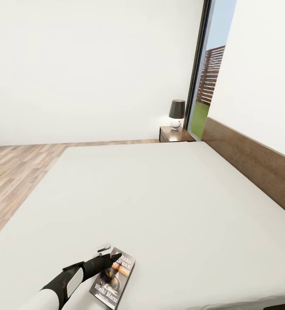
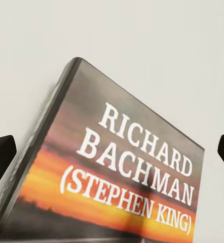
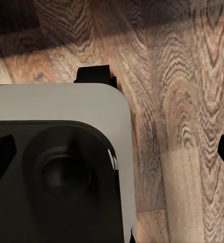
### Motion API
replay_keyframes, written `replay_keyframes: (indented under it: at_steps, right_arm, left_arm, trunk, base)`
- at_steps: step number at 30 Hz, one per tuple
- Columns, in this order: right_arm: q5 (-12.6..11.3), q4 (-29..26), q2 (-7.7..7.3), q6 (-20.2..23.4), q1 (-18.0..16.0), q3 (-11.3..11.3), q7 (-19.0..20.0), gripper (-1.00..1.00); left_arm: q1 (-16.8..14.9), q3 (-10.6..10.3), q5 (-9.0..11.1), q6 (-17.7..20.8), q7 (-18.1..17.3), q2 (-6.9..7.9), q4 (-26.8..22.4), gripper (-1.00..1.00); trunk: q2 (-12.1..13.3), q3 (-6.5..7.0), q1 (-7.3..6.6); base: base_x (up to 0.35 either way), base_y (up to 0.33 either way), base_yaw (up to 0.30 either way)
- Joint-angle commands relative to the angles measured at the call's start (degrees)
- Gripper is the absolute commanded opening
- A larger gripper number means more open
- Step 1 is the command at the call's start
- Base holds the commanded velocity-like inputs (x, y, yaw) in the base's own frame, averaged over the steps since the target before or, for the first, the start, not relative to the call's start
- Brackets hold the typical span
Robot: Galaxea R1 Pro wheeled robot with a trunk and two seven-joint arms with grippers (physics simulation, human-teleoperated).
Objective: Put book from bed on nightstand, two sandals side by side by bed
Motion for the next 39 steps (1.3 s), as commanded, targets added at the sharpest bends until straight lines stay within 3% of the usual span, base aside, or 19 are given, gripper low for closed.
replay_keyframes:
  at_steps: [1, 39]
  right_arm:
    - [0.41, 0.16, -0.03, -0.32, -0.06, -0.49, 0.16, 1.00]
    - [0.41, 0.16, -0.03, -0.32, -0.06, -0.52, 0.08, 1.00]
  left_arm:
    - [-0.02, 0.21, 0.38, 0.60, -0.23, -0.01, -0.04, 1.00]
    - [-0.02, 0.21, 0.38, 0.60, -0.32, 0.01, -0.11, 1.00]
  trunk:
    - [-0.02, -0.05, -0.01]
    - [-0.02, -0.04, -0.01]
  base:
    - [0.000, 0.000, -0.010]
    - [-0.007, 0.000, -0.002]
